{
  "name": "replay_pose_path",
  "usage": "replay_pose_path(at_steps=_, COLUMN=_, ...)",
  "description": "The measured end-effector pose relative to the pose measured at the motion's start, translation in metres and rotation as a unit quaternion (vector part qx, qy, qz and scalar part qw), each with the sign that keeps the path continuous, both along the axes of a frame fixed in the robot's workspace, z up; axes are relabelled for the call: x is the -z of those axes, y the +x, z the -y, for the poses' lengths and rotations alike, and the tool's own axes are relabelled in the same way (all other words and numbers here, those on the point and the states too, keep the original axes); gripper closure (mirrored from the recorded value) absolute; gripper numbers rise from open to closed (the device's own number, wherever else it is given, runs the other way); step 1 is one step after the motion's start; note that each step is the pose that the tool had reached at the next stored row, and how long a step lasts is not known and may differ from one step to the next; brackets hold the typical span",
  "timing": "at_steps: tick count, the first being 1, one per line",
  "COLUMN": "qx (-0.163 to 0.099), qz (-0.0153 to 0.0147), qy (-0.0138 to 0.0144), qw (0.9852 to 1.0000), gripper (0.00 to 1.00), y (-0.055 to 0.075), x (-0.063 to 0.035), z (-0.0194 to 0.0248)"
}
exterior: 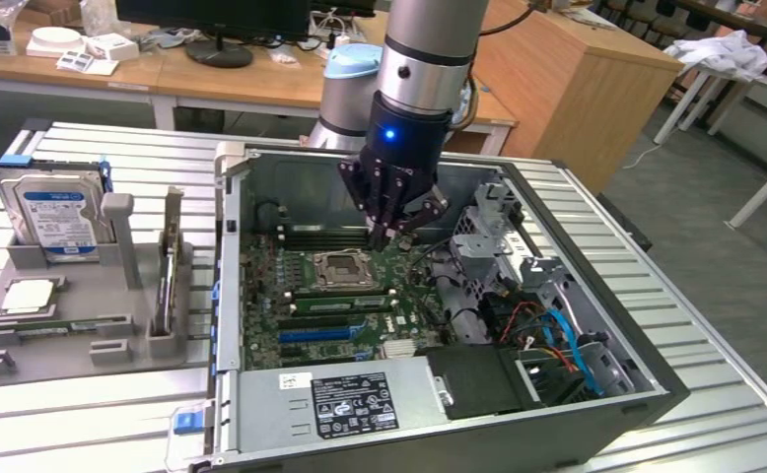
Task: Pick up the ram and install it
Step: 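Press down the ram until it locks into place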
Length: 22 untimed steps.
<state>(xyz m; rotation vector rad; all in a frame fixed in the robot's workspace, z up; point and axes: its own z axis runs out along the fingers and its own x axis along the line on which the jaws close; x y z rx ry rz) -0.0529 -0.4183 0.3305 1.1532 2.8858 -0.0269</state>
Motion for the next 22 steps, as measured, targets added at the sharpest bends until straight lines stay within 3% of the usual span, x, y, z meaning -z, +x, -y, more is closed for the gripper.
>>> replay_pose_path(at_steps=5, qx=-0.046, qz=0.0, qy=-0.0014, qw=0.999, gripper=0.89, y=0.0, x=0.0005, z=0.0)
replay_pose_path(at_steps=10, qx=-0.088, qz=0.0, qy=-0.0035, qw=0.9961, gripper=0.89, y=-0.0001, x=0.001, z=0.0)
replay_pose_path(at_steps=16, qx=-0.136, qz=-0.0002, qy=-0.0065, qw=0.9906, gripper=0.89, y=-0.0004, x=0.0017, z=0.0)
replay_pose_path(at_steps=22, qx=-0.181, qz=-0.0002, qy=-0.0088, qw=0.9834, gripper=0.89, y=-0.0006, x=0.0023, z=0.0)
